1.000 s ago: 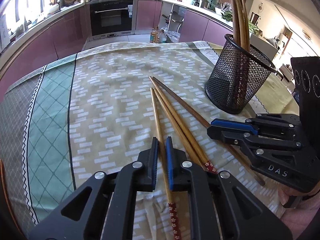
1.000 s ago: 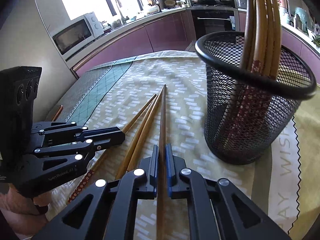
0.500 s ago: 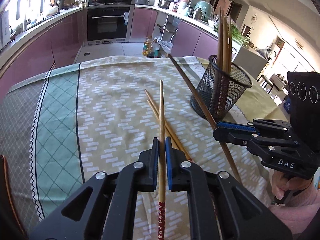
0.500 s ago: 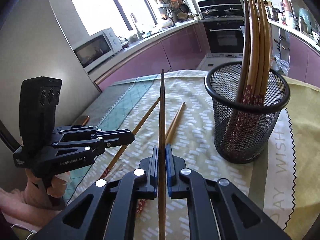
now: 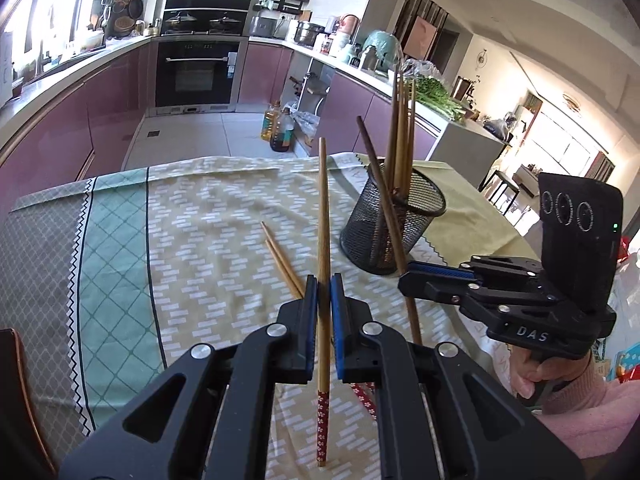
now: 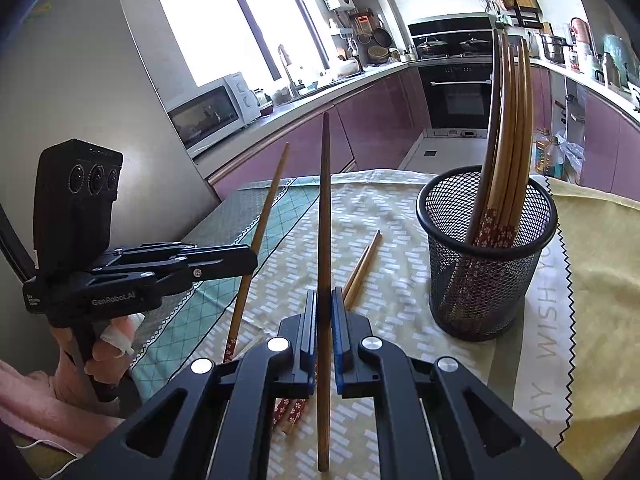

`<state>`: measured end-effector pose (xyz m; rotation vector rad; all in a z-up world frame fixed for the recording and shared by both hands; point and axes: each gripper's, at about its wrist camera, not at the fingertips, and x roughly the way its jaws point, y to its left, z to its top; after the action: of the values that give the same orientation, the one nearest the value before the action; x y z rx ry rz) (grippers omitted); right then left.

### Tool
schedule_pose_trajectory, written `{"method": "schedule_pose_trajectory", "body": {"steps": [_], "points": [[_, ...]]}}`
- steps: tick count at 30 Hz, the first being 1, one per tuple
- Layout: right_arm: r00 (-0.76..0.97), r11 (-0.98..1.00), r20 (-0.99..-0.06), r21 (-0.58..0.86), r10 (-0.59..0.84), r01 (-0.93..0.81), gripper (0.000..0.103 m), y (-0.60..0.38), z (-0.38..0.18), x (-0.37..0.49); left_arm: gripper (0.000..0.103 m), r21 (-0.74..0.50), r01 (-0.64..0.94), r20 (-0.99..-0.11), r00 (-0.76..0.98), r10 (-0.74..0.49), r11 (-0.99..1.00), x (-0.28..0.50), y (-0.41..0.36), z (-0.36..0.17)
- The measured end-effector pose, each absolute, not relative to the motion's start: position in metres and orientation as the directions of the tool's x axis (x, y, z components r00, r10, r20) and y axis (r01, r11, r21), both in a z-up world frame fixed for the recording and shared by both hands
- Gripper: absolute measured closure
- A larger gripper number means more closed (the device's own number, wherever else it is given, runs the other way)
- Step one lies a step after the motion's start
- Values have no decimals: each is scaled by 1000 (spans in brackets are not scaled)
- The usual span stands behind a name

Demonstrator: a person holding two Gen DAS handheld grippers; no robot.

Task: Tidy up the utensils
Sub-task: 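Raise the left gripper's chopstick upright over the mesh cup while the right gripper does likewise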

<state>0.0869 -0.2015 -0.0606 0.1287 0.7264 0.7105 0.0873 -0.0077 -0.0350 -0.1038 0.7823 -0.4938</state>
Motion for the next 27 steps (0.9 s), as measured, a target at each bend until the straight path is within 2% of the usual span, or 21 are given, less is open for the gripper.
{"method": "schedule_pose_trajectory", "body": {"steps": [11,27], "points": [[505,742,-568,330,650,-584,97,-189,-60,87,96,-280,447,-633,580,-514,849,75,-18,-27],[514,720,-532,311,672,-620,97,-187,-56,77,94,-240,495,-664,544,-513,835,75,-34,-36]]}}
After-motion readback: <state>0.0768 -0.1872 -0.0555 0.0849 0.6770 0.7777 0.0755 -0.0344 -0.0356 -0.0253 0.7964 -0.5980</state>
